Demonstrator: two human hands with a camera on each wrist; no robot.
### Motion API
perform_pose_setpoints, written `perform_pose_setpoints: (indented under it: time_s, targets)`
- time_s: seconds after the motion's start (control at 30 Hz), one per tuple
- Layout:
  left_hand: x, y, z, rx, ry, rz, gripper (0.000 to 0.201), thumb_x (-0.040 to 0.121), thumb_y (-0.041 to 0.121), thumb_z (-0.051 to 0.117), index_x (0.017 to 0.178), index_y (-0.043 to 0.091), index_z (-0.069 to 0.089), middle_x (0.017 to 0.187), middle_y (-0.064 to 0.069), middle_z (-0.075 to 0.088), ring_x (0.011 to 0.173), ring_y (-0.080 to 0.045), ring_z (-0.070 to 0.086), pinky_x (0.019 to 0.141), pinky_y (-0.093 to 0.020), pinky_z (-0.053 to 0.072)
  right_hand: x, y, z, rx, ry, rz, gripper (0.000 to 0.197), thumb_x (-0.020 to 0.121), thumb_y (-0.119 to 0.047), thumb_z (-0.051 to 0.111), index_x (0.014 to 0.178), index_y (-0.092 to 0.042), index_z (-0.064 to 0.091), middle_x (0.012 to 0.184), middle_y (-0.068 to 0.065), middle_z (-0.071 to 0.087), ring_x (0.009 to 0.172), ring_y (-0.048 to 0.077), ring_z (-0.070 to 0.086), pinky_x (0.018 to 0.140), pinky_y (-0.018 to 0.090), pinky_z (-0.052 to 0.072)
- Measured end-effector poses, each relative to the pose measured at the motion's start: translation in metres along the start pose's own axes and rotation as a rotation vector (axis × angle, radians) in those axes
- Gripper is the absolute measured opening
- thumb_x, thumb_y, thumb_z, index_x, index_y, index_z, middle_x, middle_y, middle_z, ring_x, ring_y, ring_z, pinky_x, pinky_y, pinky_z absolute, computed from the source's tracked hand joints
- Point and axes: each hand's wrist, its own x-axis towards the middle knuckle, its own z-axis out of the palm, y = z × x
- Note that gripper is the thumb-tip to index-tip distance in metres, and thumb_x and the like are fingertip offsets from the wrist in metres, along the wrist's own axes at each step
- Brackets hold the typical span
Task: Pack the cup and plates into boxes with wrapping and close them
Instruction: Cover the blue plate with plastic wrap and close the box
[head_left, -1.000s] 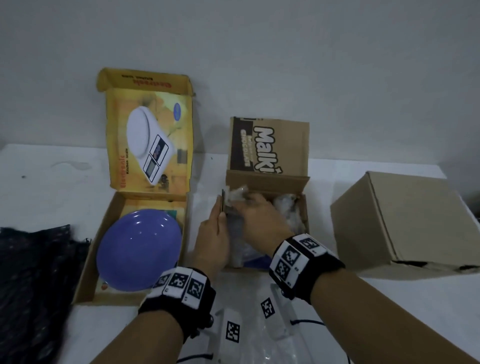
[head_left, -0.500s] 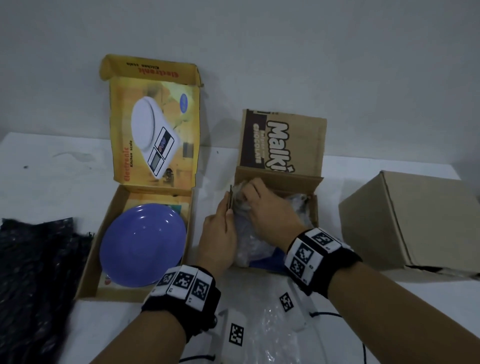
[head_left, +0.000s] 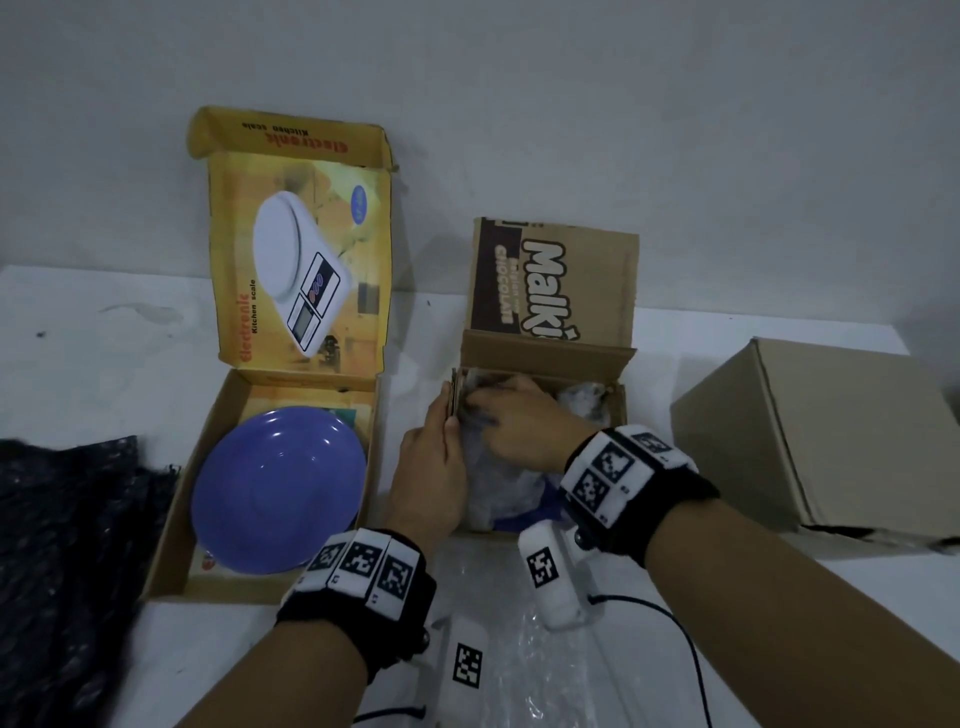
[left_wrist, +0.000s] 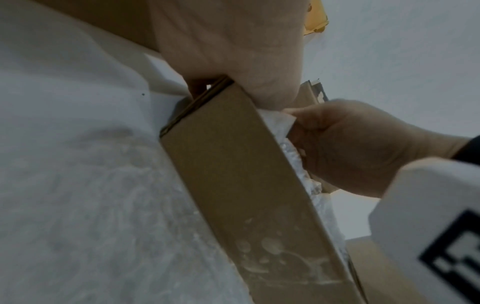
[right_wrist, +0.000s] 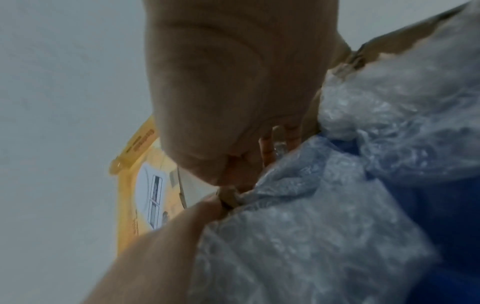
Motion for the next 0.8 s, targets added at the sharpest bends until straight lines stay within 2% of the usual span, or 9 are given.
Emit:
perform_pose_setpoints:
  time_s: [0.1, 0.13, 0.2, 0.27, 0.37, 0.5, 0.57, 0.67, 0.8]
  targets:
    - [0.001, -0.004, 0.0, -0.013, -0.009, 0.008, 0.045, 0.103, 0.036, 0.021, 0.148, 0.037, 0.023, 0.137, -0.005, 0.049, 0.126, -0.022, 0.044, 0.104, -0.037, 0.038, -0.001, 0.003, 0.003, 0.081, -0.095, 0.027, 0.072, 0.064, -0.06, 0.047, 0.128, -0.026, 0.04, 0.138, 0.005, 0.037, 0.13, 0.03, 0.025, 0.106, 0.048, 0.029]
    - [0.002, -0.005, 0.0, -0.015, -0.01, 0.003, 0.045, 0.103, 0.038, 0.021, 0.148, 0.038, 0.023, 0.137, -0.006, 0.049, 0.126, -0.022, 0.044, 0.105, -0.039, 0.038, -0.001, 0.004, 0.005, 0.034, -0.111, 0.023, 0.079, 0.059, -0.064, 0.05, 0.128, -0.028, 0.037, 0.139, 0.004, 0.036, 0.131, 0.028, 0.023, 0.105, 0.048, 0.028]
    - [0.003, -0.005, 0.001, -0.001, -0.004, -0.012, 0.045, 0.103, 0.036, 0.022, 0.148, 0.037, 0.023, 0.138, -0.007, 0.048, 0.127, -0.022, 0.044, 0.107, -0.036, 0.036, 0.0, 0.004, 0.006, -0.084, -0.112, 0.006, 0.083, 0.06, -0.062, 0.058, 0.132, -0.027, 0.032, 0.142, 0.001, 0.035, 0.131, 0.024, 0.021, 0.105, 0.05, 0.024]
    - [0.003, -0.004, 0.001, -0.018, 0.002, -0.021, 0.045, 0.103, 0.034, 0.023, 0.148, 0.035, 0.025, 0.141, -0.006, 0.046, 0.129, -0.022, 0.041, 0.108, -0.034, 0.033, 0.0, 0.002, 0.005, -0.213, -0.049, -0.005, 0.081, 0.068, -0.055, 0.06, 0.136, -0.025, 0.03, 0.143, 0.0, 0.035, 0.129, 0.024, 0.022, 0.103, 0.049, 0.022]
    - [0.002, -0.003, 0.001, -0.058, 0.011, -0.009, 0.049, 0.099, 0.042, 0.022, 0.147, 0.035, 0.028, 0.138, -0.005, 0.05, 0.127, -0.021, 0.044, 0.109, -0.04, 0.035, -0.002, -0.004, 0.006, -0.308, 0.039, -0.018, 0.068, 0.075, -0.042, 0.058, 0.136, -0.022, 0.033, 0.141, 0.001, 0.036, 0.125, 0.028, 0.027, 0.1, 0.046, 0.024]
    - [-0.001, 0.001, -0.001, -0.033, 0.011, 0.0, 0.051, 0.098, 0.04, 0.022, 0.148, 0.031, 0.028, 0.137, -0.005, 0.052, 0.126, -0.024, 0.045, 0.106, -0.044, 0.039, -0.008, -0.003, -0.004, -0.076, 0.17, -0.083, 0.046, 0.079, -0.024, 0.06, 0.123, -0.018, 0.05, 0.126, 0.004, 0.051, 0.116, 0.027, 0.044, 0.097, 0.039, 0.038]
    - [-0.001, 0.004, -0.002, -0.016, 0.013, 0.009, 0.054, 0.095, 0.042, 0.02, 0.147, 0.03, 0.028, 0.136, -0.005, 0.052, 0.123, -0.025, 0.047, 0.104, -0.044, 0.04, -0.011, 0.001, -0.005, 0.072, 0.232, -0.099, 0.051, 0.081, -0.016, 0.059, 0.13, -0.016, 0.044, 0.13, 0.008, 0.05, 0.116, 0.027, 0.049, 0.098, 0.039, 0.043]
    - [-0.001, 0.004, -0.001, -0.016, 0.012, -0.009, 0.049, 0.099, 0.039, 0.021, 0.147, 0.032, 0.028, 0.132, -0.005, 0.054, 0.12, -0.024, 0.049, 0.102, -0.045, 0.041, -0.014, 0.001, 0.004, -0.1, 0.183, -0.05, 0.063, 0.088, -0.022, 0.051, 0.146, -0.02, 0.025, 0.147, 0.005, 0.037, 0.133, 0.025, 0.032, 0.108, 0.043, 0.029]
    - [-0.001, 0.004, -0.001, -0.012, 0.011, -0.011, 0.054, 0.096, 0.045, 0.02, 0.147, 0.032, 0.028, 0.132, -0.004, 0.054, 0.121, -0.023, 0.048, 0.103, -0.045, 0.041, -0.011, -0.006, 0.017, -0.259, 0.24, -0.02, 0.046, 0.093, -0.03, 0.039, 0.138, -0.021, 0.034, 0.146, -0.003, 0.036, 0.132, 0.021, 0.025, 0.105, 0.047, 0.024]
